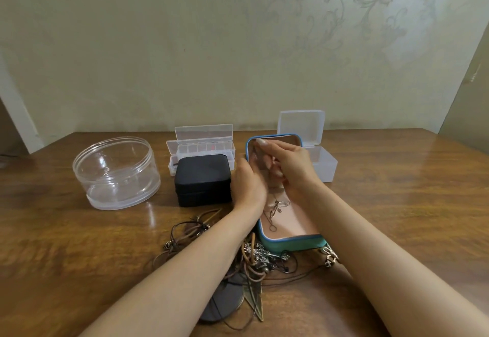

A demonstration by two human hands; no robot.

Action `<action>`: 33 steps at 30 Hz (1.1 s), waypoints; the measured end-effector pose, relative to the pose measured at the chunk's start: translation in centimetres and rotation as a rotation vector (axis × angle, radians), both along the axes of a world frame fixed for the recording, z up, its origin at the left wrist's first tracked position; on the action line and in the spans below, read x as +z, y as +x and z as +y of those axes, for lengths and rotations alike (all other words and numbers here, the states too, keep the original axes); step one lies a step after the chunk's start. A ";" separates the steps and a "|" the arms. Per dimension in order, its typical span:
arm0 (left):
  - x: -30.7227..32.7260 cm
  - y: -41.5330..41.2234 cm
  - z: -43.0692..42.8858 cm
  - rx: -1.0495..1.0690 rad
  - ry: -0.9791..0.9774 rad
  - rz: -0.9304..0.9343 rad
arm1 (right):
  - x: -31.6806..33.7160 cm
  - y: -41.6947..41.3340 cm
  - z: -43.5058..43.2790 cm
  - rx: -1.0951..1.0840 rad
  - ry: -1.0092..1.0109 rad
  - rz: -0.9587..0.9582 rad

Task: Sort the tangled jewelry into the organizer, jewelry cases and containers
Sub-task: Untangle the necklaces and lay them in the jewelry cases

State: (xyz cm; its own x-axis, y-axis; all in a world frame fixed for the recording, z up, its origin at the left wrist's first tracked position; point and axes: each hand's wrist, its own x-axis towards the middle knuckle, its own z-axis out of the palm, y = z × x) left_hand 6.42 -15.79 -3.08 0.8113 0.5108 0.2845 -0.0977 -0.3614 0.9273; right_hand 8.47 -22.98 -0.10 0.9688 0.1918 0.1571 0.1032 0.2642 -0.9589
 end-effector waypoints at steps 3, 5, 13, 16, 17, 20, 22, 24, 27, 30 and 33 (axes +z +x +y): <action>0.0 0.1 0.1 -0.021 -0.025 -0.007 | -0.3 0.2 0.0 0.012 0.070 0.097; -0.1 0.2 0.1 -0.033 -0.027 -0.010 | -0.3 0.2 0.1 -0.010 0.110 0.128; 0.1 0.1 0.4 -0.017 -0.091 -0.014 | -0.2 0.1 -0.3 -0.134 0.058 0.117; 0.2 -0.1 0.6 -0.012 -0.124 -0.015 | -0.4 0.4 -0.6 -0.287 -0.216 -0.035; 0.2 -0.1 0.6 -0.015 -0.139 -0.021 | -0.4 0.5 -0.7 -0.320 -0.302 -0.080; 0.3 -0.4 0.6 -0.016 -0.167 -0.038 | -0.4 0.8 -1.0 -0.357 -0.529 -0.182; 0.3 -0.4 0.6 -0.006 -0.177 -0.043 | -0.5 1.0 -1.0 -0.313 -0.684 -0.250; 0.3 -0.3 0.8 0.004 -0.183 -0.052 | -0.7 1.0 -0.8 -0.256 -0.795 -0.311; 0.7 -0.3 1.1 0.017 -0.159 -0.070 | -0.7 0.6 -0.9 -0.215 -0.865 -0.424; 1.1 -0.2 1.3 0.004 -0.154 -0.108 | -0.3 0.1 -1.5 -0.251 -0.834 -0.546; 1.1 -0.3 1.3 -0.006 -0.080 -0.127 | 0.0 -0.2 -1.9 -0.292 -0.749 -0.567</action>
State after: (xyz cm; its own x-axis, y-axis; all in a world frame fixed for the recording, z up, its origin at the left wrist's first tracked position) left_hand 6.08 -14.44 -1.95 0.7746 0.5311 0.3435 -0.2177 -0.2861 0.9331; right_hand 8.25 -24.83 -0.08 0.8128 0.1960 0.5486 0.5640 -0.5009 -0.6565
